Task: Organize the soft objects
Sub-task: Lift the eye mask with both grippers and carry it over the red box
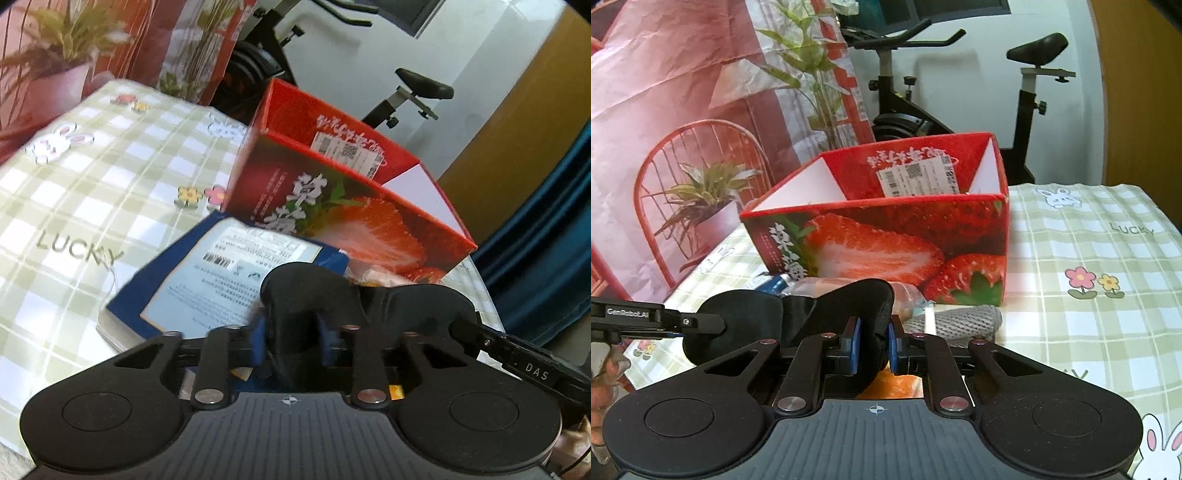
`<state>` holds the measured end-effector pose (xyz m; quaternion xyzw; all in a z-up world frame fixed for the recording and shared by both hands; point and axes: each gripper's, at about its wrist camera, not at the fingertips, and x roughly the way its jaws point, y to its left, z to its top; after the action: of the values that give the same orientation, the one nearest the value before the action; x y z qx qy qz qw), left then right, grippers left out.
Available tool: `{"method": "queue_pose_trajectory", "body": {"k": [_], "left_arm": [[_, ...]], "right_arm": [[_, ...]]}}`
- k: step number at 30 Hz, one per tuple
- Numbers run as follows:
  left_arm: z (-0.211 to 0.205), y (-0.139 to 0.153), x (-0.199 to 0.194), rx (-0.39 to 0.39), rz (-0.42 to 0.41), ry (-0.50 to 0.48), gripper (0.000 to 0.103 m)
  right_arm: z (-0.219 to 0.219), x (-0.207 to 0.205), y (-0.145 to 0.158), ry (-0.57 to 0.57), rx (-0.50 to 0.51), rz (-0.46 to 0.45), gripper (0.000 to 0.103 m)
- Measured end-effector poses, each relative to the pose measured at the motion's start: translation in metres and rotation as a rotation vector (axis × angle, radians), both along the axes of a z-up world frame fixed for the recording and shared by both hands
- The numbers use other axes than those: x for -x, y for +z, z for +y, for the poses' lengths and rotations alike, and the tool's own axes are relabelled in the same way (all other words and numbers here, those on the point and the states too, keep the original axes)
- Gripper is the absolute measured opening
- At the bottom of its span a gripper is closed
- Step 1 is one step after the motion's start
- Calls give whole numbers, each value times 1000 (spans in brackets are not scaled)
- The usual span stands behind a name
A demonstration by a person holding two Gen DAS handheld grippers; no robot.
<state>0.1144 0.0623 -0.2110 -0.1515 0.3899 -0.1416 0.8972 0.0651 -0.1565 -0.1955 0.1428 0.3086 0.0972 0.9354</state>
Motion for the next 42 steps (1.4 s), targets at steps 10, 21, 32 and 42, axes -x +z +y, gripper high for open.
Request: {"method": "queue_pose_trajectory", "body": {"k": [10, 21, 32, 42], "left_arm": [[-19, 73, 16, -103, -262, -51, 16], [-52, 115, -54, -170, -366, -53, 16], [-83, 74, -148, -271, -205, -55, 16], [-83, 34, -189, -255, 48, -107, 17]], "right_arm": [[0, -3, 52, 65, -2, -135, 13], [-12, -61, 102, 68, 103, -257, 13], [-23, -162, 59, 34, 142, -101, 13], [-21, -214, 13, 39, 110, 152, 13]]}}
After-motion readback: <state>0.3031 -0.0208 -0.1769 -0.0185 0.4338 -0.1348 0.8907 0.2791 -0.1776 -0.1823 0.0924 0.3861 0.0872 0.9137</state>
